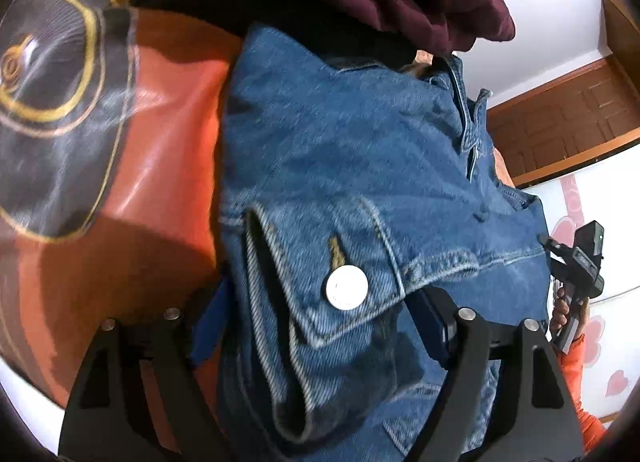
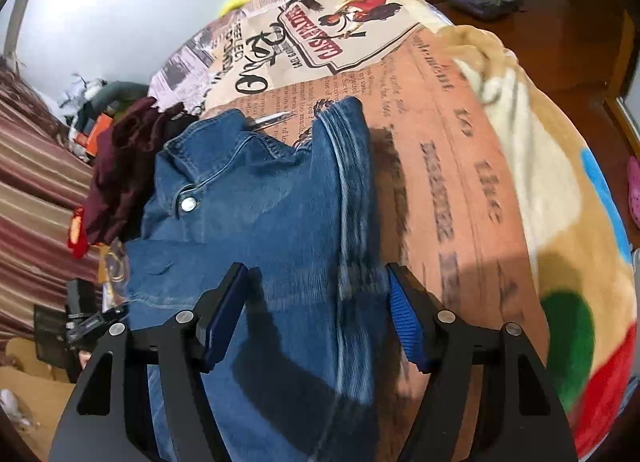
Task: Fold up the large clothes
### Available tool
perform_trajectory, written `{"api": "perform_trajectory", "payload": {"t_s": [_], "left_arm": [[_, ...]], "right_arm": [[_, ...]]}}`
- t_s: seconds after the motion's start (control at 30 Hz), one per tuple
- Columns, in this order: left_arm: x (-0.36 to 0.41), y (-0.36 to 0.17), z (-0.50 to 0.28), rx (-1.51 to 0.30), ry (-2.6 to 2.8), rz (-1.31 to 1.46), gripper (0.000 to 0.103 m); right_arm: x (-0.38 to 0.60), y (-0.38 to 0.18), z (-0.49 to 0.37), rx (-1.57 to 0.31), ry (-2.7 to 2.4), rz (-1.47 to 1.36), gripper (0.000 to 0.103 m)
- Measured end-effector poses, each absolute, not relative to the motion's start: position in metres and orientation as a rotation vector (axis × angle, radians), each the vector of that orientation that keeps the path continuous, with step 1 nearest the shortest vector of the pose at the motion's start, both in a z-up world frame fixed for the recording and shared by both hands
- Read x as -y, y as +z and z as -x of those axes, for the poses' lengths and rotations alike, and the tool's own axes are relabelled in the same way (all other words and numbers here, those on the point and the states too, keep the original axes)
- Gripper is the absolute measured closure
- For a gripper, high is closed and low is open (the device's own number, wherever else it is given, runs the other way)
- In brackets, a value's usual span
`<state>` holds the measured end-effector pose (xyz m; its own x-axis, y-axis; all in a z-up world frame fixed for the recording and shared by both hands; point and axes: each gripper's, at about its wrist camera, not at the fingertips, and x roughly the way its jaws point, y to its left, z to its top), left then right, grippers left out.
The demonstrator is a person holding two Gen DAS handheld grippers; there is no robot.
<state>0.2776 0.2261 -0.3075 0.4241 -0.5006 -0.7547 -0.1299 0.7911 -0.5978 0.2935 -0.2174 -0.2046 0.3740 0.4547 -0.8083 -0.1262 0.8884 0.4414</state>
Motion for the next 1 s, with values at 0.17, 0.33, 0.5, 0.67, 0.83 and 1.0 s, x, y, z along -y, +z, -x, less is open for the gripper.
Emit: {"api": "perform_trajectory", "payload": {"t_s": [0.17, 0.33, 0.5, 0.67, 0.83, 1.0], "left_arm": [[-0.221, -0.291, -0.276, -1.109, -0.197, 0.619, 0.057], [-0.193, -0.227, -0.279, -1.027, -0.199, 0.42, 0.062], [-0.182, -0.207, -0.287, -1.014, -0.19, 0.369, 0.062], [-0.179, -0.247, -0.289, -1.114, -0.109, 0.316, 0.055], [-0.175, -0.252, -0.277, -1.124, -0.066, 0.258, 0.053], [-0.163, -0.228, -0.268, -1.103, -0.038, 0.165, 0.053]], "right_arm": [[0.224, -0.2, -0.302, -1.131, 0.354, -0.396, 0.081], [0.223, -0.149, -0.292, -0.993, 0.341, -0.321, 0.09], [0.235, -0.124, -0.288, -0.928, 0.321, -0.299, 0.092], [0.233, -0.168, -0.291, -1.031, 0.258, -0.216, 0.088], [0.227, -0.168, -0.282, -1.026, 0.176, -0.095, 0.075], [0.218, -0.133, -0.259, -0.958, 0.187, -0.001, 0.065]]}}
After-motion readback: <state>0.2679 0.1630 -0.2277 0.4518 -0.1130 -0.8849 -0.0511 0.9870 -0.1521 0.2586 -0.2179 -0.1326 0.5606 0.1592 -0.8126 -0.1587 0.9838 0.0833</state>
